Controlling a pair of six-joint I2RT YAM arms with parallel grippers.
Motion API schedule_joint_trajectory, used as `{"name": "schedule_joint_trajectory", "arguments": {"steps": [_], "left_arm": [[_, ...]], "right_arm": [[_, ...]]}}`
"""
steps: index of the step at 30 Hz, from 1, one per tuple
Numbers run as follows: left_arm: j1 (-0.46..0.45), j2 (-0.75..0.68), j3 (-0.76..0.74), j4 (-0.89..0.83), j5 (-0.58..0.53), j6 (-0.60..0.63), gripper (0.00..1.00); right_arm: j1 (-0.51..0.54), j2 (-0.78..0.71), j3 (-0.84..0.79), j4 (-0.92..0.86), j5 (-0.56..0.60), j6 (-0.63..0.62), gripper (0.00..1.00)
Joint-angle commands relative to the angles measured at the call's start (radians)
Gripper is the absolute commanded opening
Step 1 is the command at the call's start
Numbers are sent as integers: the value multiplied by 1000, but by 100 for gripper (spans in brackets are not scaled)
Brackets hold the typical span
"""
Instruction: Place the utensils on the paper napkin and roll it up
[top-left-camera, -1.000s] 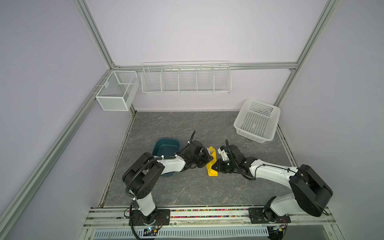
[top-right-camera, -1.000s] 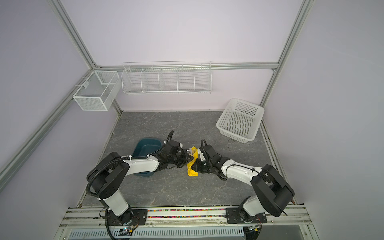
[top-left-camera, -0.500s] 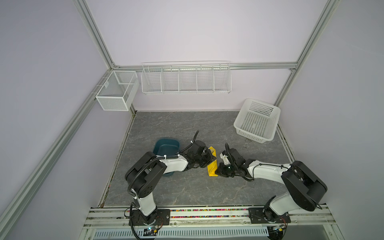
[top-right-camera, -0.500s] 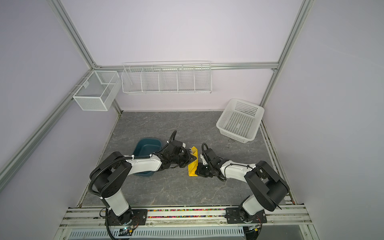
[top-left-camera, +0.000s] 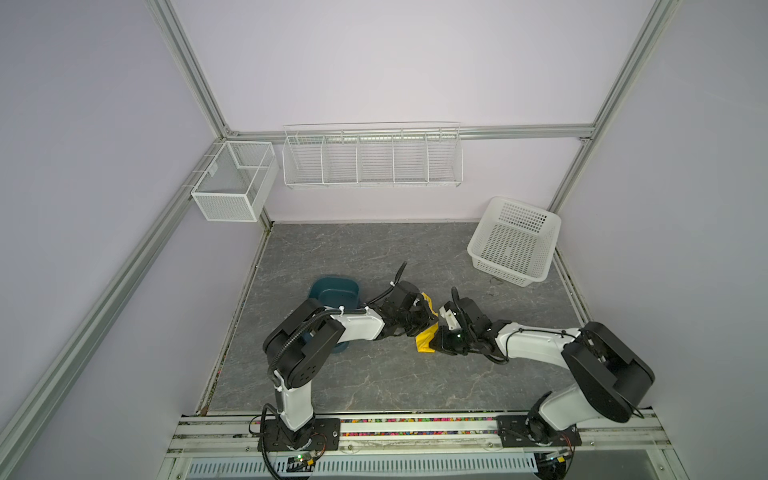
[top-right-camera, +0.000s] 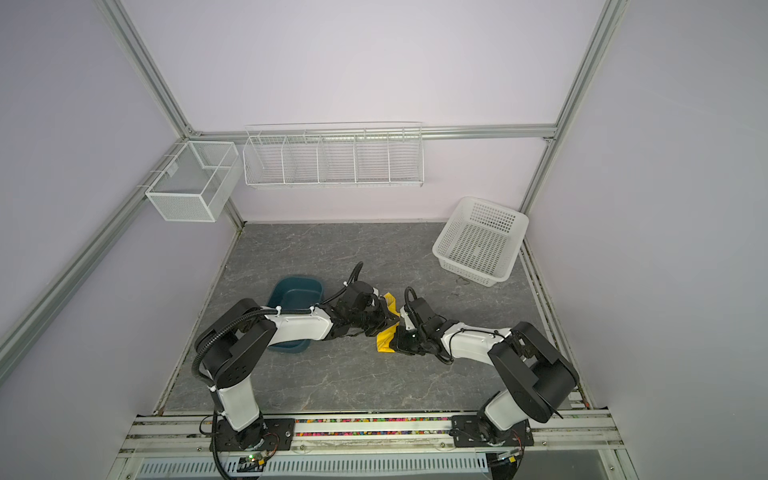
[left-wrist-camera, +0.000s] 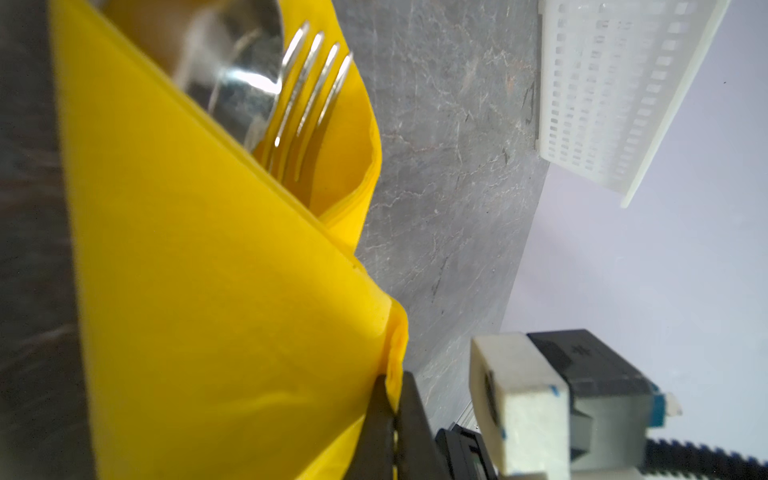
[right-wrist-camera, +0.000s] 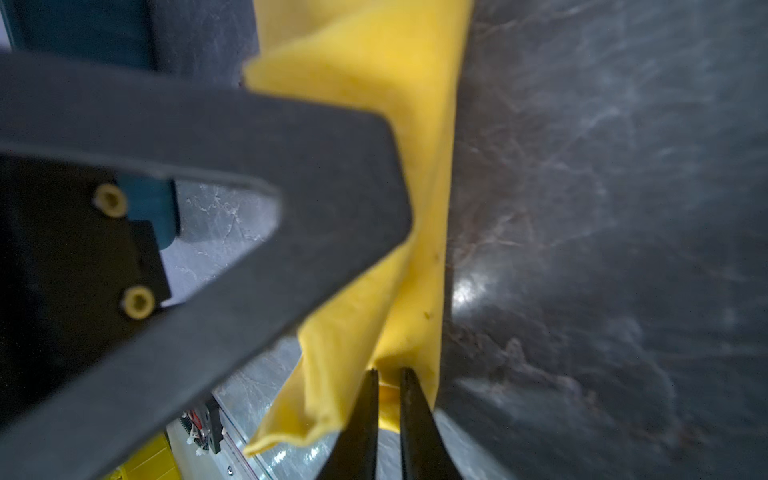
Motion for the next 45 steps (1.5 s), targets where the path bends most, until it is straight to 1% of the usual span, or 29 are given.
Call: {"name": "schedule_joint_trajectory", "arguments": {"steps": [1,10,14,17,18,22,27,31,35,40,45], "left_arm": [[-10,26,27,11,15,-23,0],[-10,45,30,10,6,-20,0],[-10,47,31,10,5,-18,0],[-10,50,32,11,6,-18,0],[-10,52,32,11,6,-18,0],[-10,52,36,10,7,-18,0],[-9,50,38,11,9,-18,0],[-10,47,38,9,11,-18,0],[-9,43,41,5,15,-15,0],[-9,48,49,-12,23,-3,0],[-10,40,52,-33,16,16,0]], "right_arm": [[-2,-9,-29,23,-15,19,16],[-23,-154,-85,-6,29,62,22],[-35,-219,-106,36,9,99,23],[-35,-242,-96,59,-16,115,28],[-35,-241,-94,68,-23,123,29],[-35,-212,-97,141,-39,174,38],[-28,-158,-93,203,-46,205,41],[-23,-121,-83,194,-30,219,41],[-22,-97,-90,222,-16,230,44],[-23,-58,-56,144,29,208,43],[-43,-50,-56,110,41,183,27]]}}
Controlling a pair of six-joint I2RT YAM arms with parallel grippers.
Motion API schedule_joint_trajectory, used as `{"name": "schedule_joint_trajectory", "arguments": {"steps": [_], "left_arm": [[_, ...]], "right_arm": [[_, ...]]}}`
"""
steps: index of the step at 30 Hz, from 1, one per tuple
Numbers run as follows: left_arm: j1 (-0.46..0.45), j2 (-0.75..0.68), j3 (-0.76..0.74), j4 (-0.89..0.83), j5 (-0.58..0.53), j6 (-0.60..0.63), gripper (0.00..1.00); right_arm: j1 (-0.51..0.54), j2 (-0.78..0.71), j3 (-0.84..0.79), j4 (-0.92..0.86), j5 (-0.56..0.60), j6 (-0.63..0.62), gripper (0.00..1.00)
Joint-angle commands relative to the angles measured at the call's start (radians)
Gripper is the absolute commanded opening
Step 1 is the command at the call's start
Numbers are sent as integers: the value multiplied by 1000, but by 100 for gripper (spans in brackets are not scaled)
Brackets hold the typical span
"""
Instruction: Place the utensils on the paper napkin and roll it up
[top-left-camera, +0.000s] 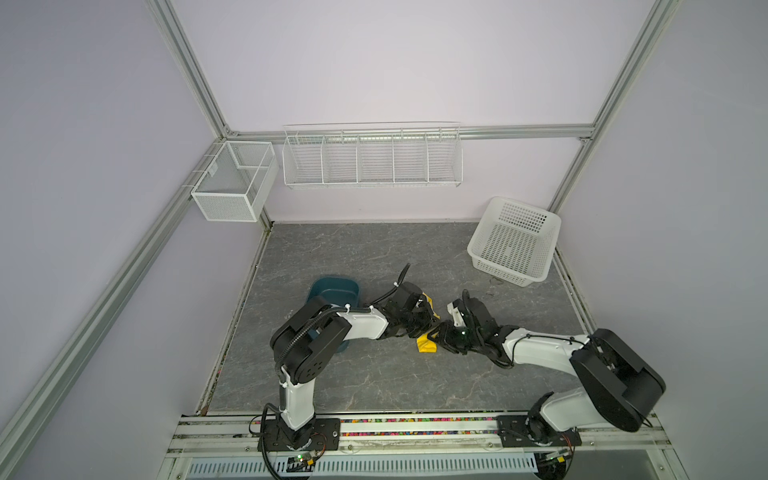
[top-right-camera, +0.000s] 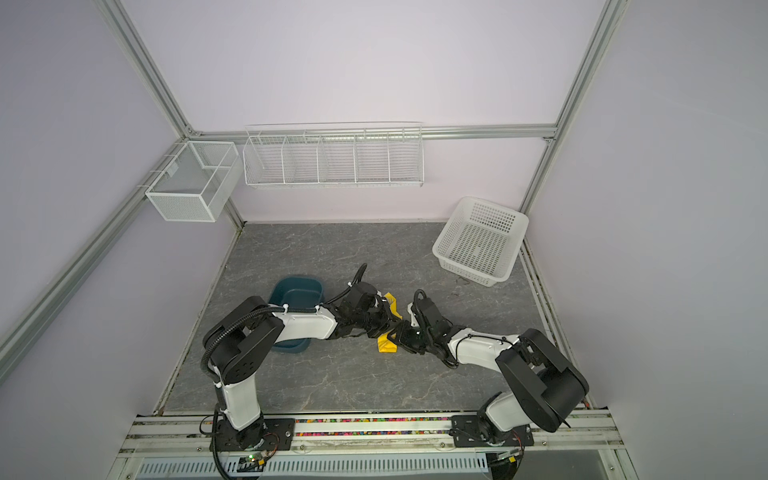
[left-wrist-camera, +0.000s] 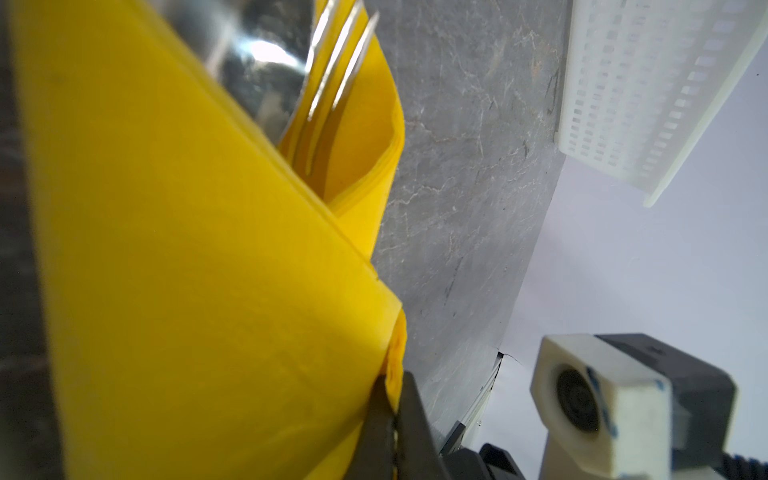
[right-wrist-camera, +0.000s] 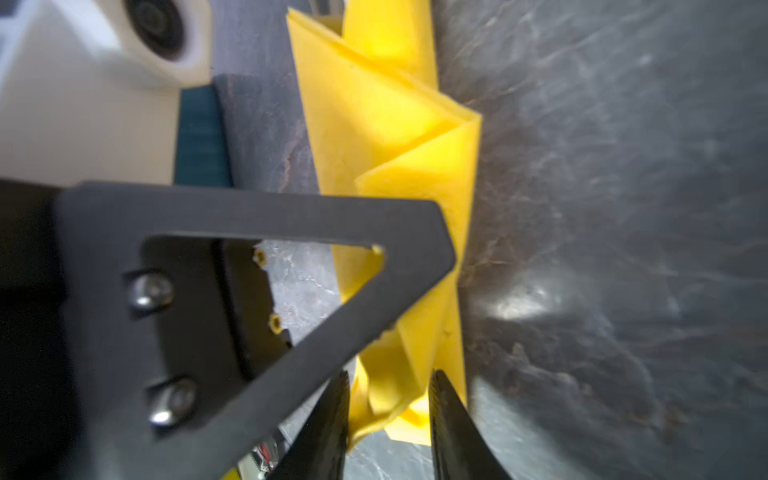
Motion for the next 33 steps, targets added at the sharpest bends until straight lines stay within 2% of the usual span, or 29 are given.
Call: {"name": "schedule_joint_trajectory", "arguments": {"steps": [1,7,12,15,18,22,26,33], "left_arm": [[-6,2,38,-33,8,28,0],[-6,-39,75,-119,-4,107,10],[-5,-107,77,-207,-22,195,26],[-4,-176,32,-267,-73,228,27],[-4,-238,-19,-293,-96,249,25],[-4,-276,-96,-296,-84,230,15],[-6,-287,-169,-221,-56,204,7],[-17,-235,-164,-190,14,228,4]], "right_arm": [[-14,10,8,-34,22,-10,23],[-15,0,-9,-44,16,-41,15],[-20,11,-5,-52,20,-71,13],[-24,17,-10,-46,17,-77,13],[-26,27,-12,-51,21,-88,13],[-27,44,-6,-80,34,-86,14],[-27,72,2,-100,39,-95,15],[-27,74,10,-96,36,-96,15]]}}
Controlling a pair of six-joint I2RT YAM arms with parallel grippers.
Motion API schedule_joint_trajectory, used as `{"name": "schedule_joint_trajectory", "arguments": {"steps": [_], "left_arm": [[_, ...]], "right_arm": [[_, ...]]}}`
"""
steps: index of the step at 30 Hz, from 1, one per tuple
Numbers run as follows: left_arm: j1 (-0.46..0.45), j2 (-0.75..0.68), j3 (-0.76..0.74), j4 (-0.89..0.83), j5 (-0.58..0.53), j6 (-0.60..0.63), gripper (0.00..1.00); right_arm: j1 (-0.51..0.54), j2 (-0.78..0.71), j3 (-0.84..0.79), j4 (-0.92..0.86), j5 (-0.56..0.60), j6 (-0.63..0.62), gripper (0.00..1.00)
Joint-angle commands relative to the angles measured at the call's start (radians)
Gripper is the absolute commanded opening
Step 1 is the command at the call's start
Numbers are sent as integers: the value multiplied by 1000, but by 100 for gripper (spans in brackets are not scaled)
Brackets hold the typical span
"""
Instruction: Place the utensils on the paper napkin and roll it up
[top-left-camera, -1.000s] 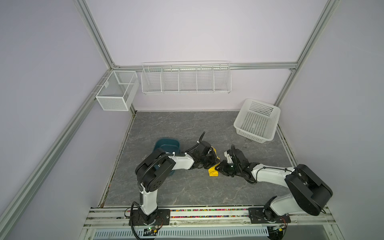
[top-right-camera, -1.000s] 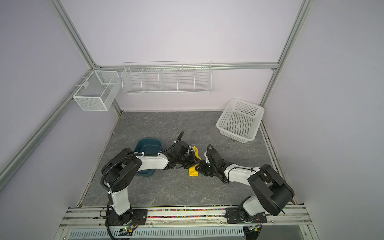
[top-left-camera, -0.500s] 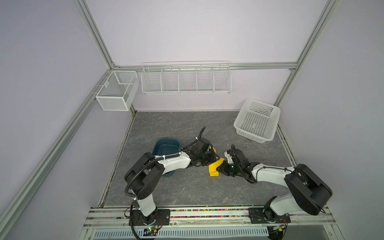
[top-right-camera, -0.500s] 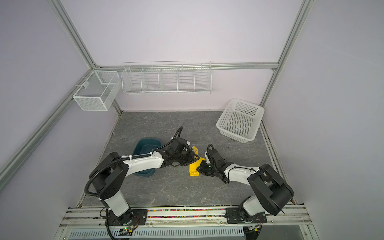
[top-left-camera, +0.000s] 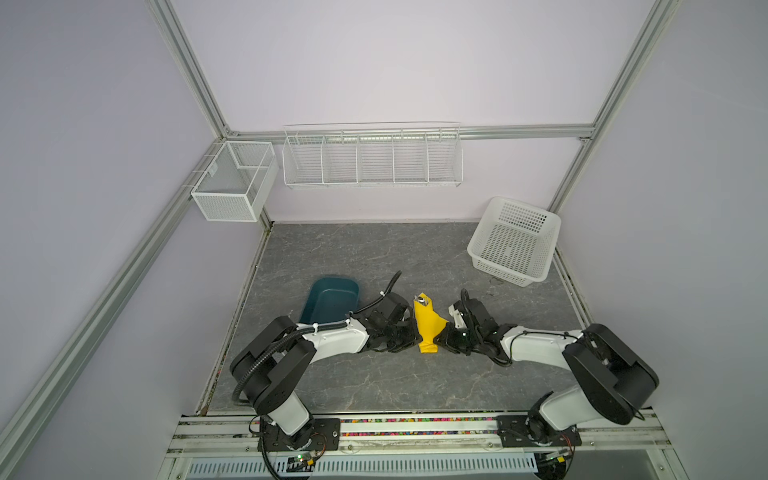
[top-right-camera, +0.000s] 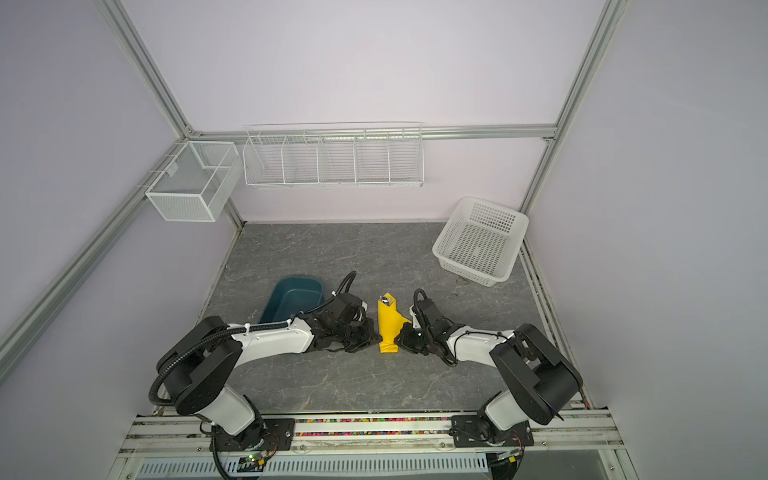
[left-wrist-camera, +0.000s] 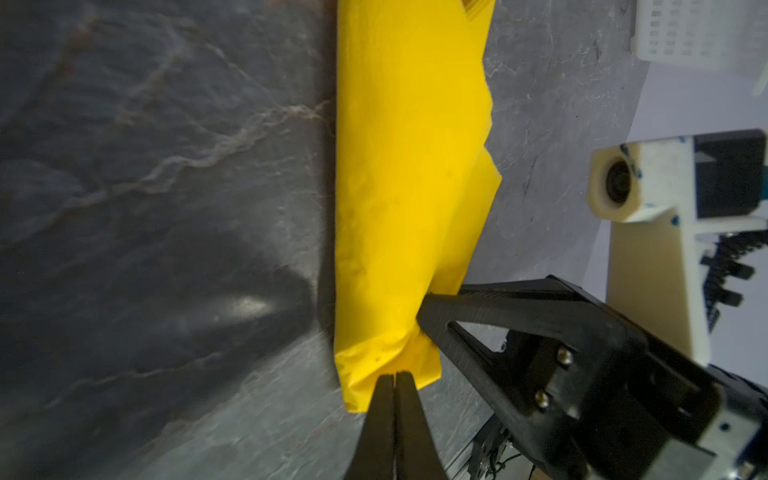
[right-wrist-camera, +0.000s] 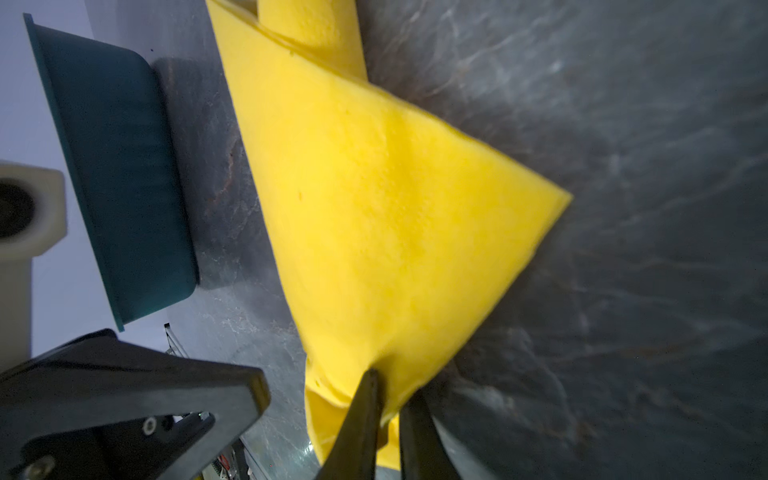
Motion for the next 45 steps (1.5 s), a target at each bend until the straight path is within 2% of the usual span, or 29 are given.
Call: {"name": "schedule_joint_trajectory", "arguments": {"steps": [1,5,20,24,28,33,40,45], "left_arm": [[-12,25,22,33,31,21,4],[-12,30,30,32,25,48,0],[-36,153,57,72,82,106,0],[-43,168,35,36,66,148,0],[-45,181,14,36,71,157,0],[-47,198,23,50,78,153,0],[-48,198,18,65,73,141,0],[-49,197,13,88,80,128,0]], "right_arm": [[-5,31,6,-58,24,-15,15],[-5,28,9,-67,29,-18,15],[-4,12,11,-73,27,-21,18],[-6,-18,11,-52,24,-28,24],[-18,-54,8,-39,42,-34,37],[-48,-26,-3,-10,38,-19,50],[-58,51,-2,87,-13,31,52],[-59,62,-12,113,9,55,39]]}}
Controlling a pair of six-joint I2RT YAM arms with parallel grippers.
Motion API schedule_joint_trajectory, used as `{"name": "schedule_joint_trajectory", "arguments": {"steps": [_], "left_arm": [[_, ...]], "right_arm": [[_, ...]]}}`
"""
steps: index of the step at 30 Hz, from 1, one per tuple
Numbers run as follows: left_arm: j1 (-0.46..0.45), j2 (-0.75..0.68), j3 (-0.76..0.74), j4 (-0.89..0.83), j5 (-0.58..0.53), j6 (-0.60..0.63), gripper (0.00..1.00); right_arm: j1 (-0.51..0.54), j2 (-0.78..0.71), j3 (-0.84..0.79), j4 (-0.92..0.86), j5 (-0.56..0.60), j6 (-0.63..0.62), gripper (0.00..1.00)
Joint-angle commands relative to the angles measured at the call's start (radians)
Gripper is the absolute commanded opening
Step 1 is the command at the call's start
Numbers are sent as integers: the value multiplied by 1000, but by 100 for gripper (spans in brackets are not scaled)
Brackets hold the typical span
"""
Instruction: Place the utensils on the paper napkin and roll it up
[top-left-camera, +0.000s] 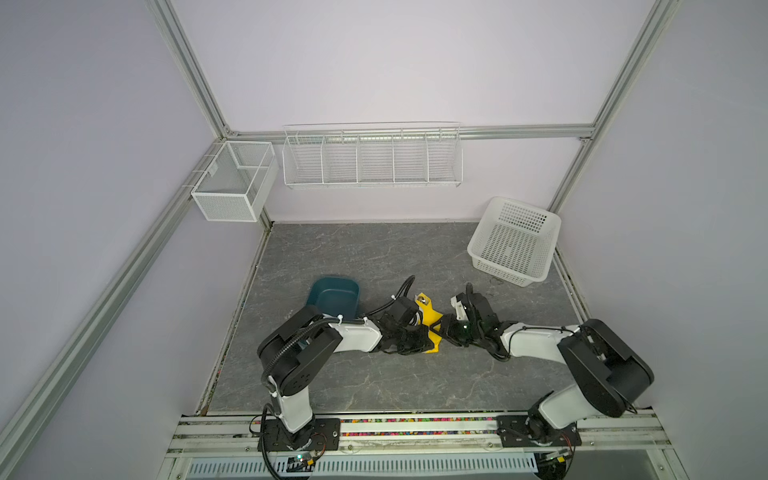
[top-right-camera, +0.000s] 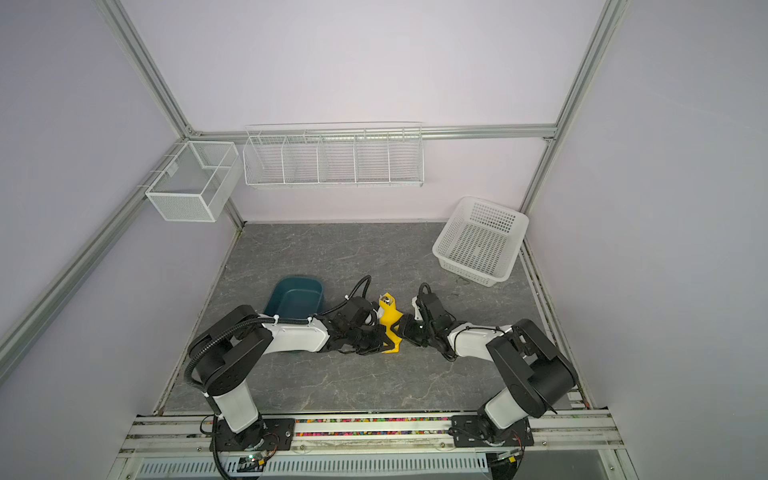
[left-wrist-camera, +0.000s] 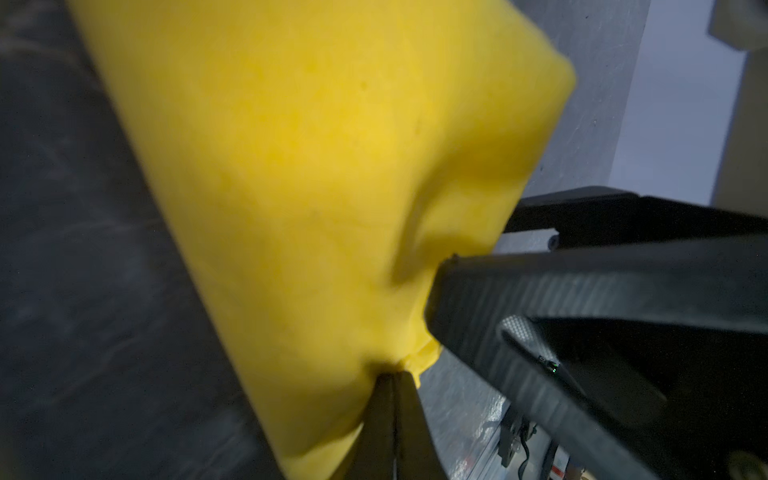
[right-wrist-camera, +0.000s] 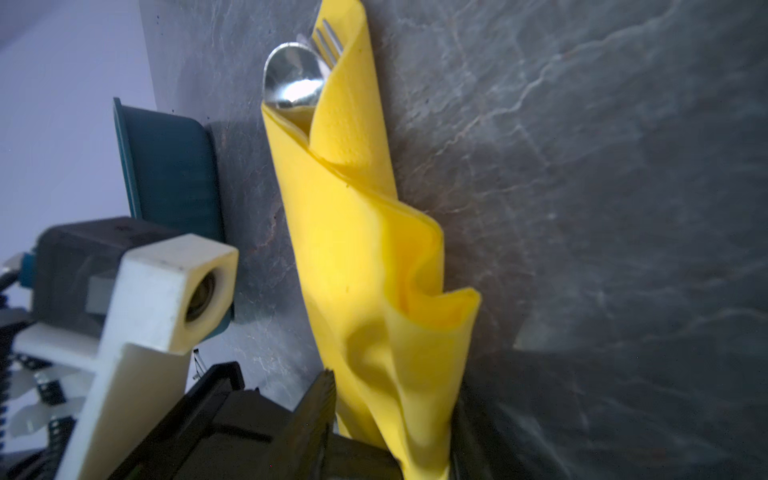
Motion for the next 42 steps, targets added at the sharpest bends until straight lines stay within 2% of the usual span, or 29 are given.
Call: {"name": "schedule_joint_trajectory", "arguments": {"steps": [1,3,10,12,15,18,21,24,26,29,33,42], "left_arm": [[-11,34,-17,-41,-12,-5,0],[-11,13,10,-84,-27,8,0],[-11,29,21,-67,-25,-14,0],[-12,35,6,-62,-30,-16,0],[-10,11,-8,-59,-32,-22,0],[-11,-54,-5,-74,-55,-16,12],[-6,-118,13,-159,-179,-19,27],[25,-159,16,-185,-218,-17,31],[61,-158,12,-161,-186,-22,30],[100,-115,30,-134,-114,-19,22],[102,-50,82,-129,-44,8,14],[101,13,87,-109,-15,9,5]], "right_arm": [[-4,17,-22,-35,37,34,36],[-5,11,-31,-47,58,45,30],[-7,8,-49,39,9,53,27],[-7,4,-47,39,4,51,20],[-8,2,-40,13,12,38,14],[-8,9,-32,-7,11,19,12],[-10,13,-35,-1,10,9,12],[-14,20,-31,-9,1,3,12],[-17,21,-32,-8,-1,2,13],[-16,22,-28,-6,-5,1,13],[-16,15,-22,-9,-6,2,14],[-17,2,-17,-13,-7,4,17]]}}
